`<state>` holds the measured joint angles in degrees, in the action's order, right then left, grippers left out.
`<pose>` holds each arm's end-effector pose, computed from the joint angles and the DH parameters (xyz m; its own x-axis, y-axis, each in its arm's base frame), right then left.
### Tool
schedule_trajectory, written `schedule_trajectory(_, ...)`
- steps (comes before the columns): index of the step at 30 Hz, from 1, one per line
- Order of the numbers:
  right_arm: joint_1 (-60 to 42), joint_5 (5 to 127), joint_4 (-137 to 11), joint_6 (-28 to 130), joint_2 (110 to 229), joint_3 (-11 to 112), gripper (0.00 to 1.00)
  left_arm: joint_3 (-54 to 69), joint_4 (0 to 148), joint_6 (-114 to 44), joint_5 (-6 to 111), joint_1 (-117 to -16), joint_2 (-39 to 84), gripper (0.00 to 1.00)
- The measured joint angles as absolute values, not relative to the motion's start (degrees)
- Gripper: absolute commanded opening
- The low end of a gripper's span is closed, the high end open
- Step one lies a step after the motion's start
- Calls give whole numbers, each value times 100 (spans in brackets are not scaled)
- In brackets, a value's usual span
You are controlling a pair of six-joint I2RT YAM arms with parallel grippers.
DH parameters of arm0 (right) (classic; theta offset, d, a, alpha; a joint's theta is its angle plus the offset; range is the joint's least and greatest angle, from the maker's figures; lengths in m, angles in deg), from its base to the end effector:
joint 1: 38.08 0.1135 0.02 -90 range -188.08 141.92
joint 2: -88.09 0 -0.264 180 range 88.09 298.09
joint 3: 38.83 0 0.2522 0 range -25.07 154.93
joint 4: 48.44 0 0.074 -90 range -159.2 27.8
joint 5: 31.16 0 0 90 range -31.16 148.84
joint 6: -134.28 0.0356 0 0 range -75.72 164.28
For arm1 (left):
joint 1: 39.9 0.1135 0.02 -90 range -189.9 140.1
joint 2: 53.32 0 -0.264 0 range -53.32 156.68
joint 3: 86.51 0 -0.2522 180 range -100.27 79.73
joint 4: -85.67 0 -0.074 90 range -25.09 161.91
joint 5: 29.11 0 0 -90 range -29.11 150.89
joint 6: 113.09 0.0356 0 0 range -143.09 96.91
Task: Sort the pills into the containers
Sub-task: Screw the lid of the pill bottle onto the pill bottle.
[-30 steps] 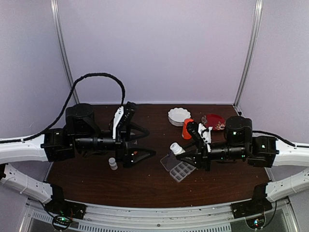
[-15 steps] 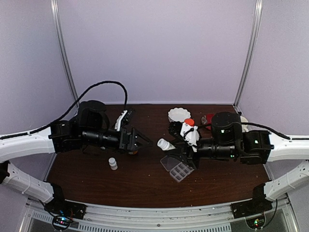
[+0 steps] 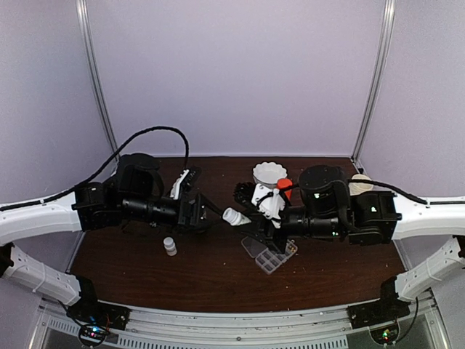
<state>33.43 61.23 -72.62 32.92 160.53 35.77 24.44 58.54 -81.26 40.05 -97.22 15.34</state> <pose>0.0918 0.2792 0.3336 0.0725 -0.4038 -0.9120 -0.9644 0.2047 -0.1673 0.1362 -0.2357 0.3129 -0.9422 -0.0018 -0.3350 0.2989 0.4469 -0.8432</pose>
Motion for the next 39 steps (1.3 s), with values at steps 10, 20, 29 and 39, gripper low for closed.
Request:
schedule_trajectory(10,3223,5806,-7058,3668,16051,3284,6,2750,6075,-8218,4464,-9724,771,83)
schedule_trajectory(20,3275,5817,-7135,3668,16213,3345,6,2611,6182,-8264,4204,-9724,1136,77)
schedule_trajectory(29,3334,5817,-7266,3544,16488,3588,6,2409,6193,-8288,3832,-9724,1484,66)
schedule_trajectory(39,3356,5815,-7360,3493,16683,3758,7,2370,6193,-8284,3682,-9722,1645,61)
